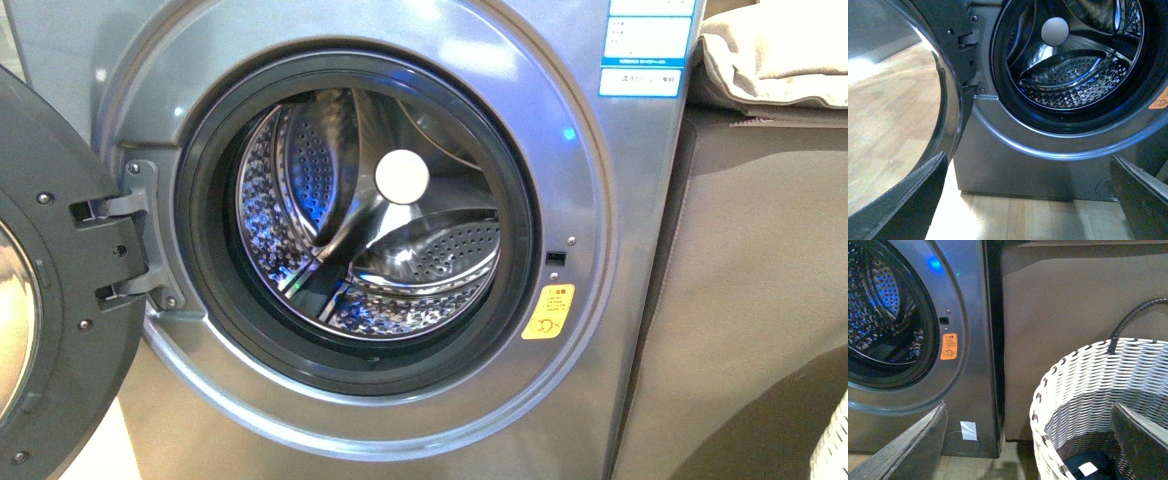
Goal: Put clothes into washing machine
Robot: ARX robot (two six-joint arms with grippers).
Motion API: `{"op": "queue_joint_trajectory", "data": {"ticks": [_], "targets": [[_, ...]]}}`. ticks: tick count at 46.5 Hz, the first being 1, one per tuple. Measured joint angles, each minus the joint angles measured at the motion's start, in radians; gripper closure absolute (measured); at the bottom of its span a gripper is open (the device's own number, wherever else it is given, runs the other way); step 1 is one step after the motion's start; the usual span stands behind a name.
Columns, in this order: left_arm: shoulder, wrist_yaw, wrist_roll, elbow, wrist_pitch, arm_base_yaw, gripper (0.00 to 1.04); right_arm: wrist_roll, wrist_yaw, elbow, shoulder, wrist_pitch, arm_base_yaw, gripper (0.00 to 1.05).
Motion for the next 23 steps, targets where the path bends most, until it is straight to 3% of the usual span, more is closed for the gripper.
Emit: {"op": "queue_joint_trajectory", "data": {"ticks": [3,4,8,15,23], "targets": [[0.000,0.000,0.000,0.000,0.000,0.000,0.06,0.020,-0.121,0.001,0.026,0.021,-0.047,0.07],[0.000,0.000,0.000,0.000,0.000,0.000,0.06,0.032,-0.253,0.004,0.065,0.059,-0.102,0.07],[0.000,0.000,0.000,0.000,0.000,0.000,0.06,0.066,-0.481,0.035,0.222,0.218,-0.274,0.07],[0.000,0.000,0.000,0.000,0.000,0.000,0.06,0.077,-0.599,0.100,0.473,0.459,-0.455,0.07],[0.000,0.000,0.000,0.000,0.000,0.000,0.06,0.079,-0.642,0.178,0.731,0.675,-0.546,0.07]]}}
